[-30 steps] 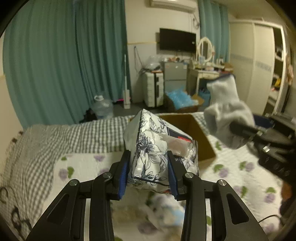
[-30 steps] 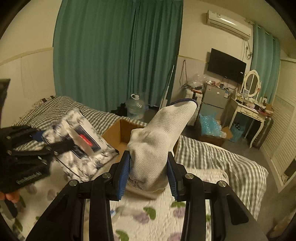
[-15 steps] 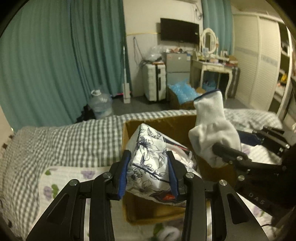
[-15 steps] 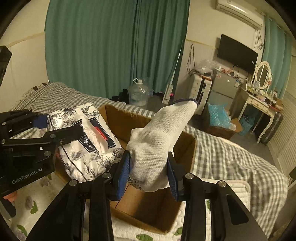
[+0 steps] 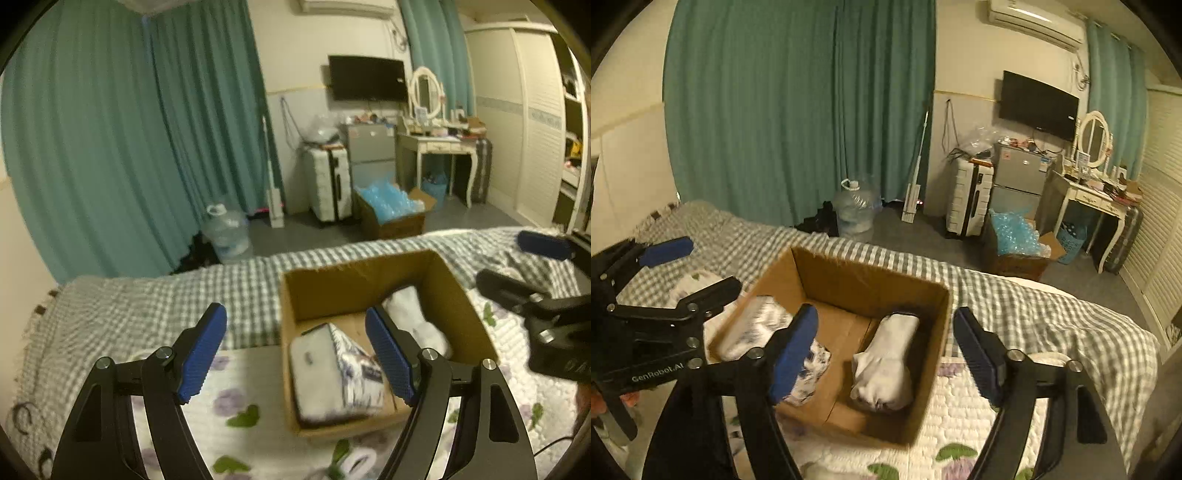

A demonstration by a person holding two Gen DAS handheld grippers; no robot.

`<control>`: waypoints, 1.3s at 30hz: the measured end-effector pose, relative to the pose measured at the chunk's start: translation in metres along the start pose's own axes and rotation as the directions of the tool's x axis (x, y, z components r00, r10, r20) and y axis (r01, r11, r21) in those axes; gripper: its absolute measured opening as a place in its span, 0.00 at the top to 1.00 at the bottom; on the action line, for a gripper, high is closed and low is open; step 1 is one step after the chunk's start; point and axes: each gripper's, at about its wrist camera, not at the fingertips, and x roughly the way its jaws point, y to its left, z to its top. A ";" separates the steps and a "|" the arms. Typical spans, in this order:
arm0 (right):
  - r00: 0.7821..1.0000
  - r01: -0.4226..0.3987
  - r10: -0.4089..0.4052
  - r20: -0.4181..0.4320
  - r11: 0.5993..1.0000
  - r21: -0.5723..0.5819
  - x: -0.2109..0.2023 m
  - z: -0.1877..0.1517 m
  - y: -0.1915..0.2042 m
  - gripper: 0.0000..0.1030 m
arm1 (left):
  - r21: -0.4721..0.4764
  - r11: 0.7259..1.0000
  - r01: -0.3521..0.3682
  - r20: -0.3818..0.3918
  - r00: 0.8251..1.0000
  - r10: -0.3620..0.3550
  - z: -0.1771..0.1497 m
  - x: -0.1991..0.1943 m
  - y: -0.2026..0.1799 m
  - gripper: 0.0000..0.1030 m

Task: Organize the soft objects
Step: 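Move both tools back toward the remaining items on the quilt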

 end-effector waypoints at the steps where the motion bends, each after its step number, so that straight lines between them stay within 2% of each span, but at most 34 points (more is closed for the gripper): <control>1: 1.000 0.010 -0.010 0.000 1.000 0.002 -0.012 0.004 0.000 0.19 | -0.002 1.000 -0.007 0.007 1.000 0.007 0.001 -0.011 0.002 0.24; 3: 0.999 0.029 -0.029 0.018 1.000 -0.001 -0.043 0.012 0.000 0.14 | 0.000 1.000 -0.015 0.040 0.999 0.015 0.004 -0.038 0.006 0.22; 5: 0.998 0.043 -0.042 0.035 0.999 -0.014 -0.077 0.019 0.005 0.07 | 0.000 1.000 -0.024 0.080 0.997 0.024 0.008 -0.069 0.011 0.06; 7: 0.996 0.062 -0.060 0.065 0.998 -0.030 -0.116 0.027 0.011 0.03 | -0.006 0.999 -0.034 0.124 0.992 0.034 0.010 -0.102 0.015 0.01; 8: 0.994 0.072 -0.069 0.081 0.997 -0.034 -0.132 0.029 0.013 0.00 | -0.009 0.999 -0.036 0.158 0.987 0.037 0.012 -0.122 0.015 0.01; 11: 0.988 0.104 -0.097 0.122 0.993 -0.057 -0.182 0.036 0.023 0.00 | -0.011 0.999 -0.036 0.214 0.976 0.038 0.014 -0.171 0.017 0.00; 15: 0.980 0.141 -0.130 0.153 0.988 -0.063 -0.238 0.035 0.038 0.00 | -0.002 1.000 -0.002 0.243 0.970 0.002 0.009 -0.216 0.015 0.00; 20: 0.974 0.159 -0.144 0.175 0.984 -0.080 -0.282 0.014 0.055 0.00 | 0.032 0.999 0.002 0.252 0.968 -0.011 -0.013 -0.258 0.005 0.00; 24: 0.981 0.117 -0.101 0.164 0.989 -0.087 -0.298 -0.016 0.065 0.00 | 0.012 0.999 0.034 0.253 0.967 -0.036 -0.037 -0.275 0.006 0.00; 30: 0.985 0.076 -0.065 0.158 0.995 -0.059 -0.298 -0.063 0.079 0.00 | -0.021 1.000 -0.006 0.248 0.969 0.011 -0.073 -0.278 0.003 0.00; 34: 0.993 0.058 -0.055 0.108 0.998 -0.026 -0.273 -0.092 0.082 0.00 | -0.104 0.995 0.012 0.224 0.974 0.012 -0.105 -0.266 0.008 0.00; 39: 0.999 0.024 -0.023 0.024 1.000 -0.018 -0.225 -0.130 0.089 0.00 | -0.132 0.991 -0.020 0.165 0.985 0.042 -0.135 -0.235 0.012 0.00</control>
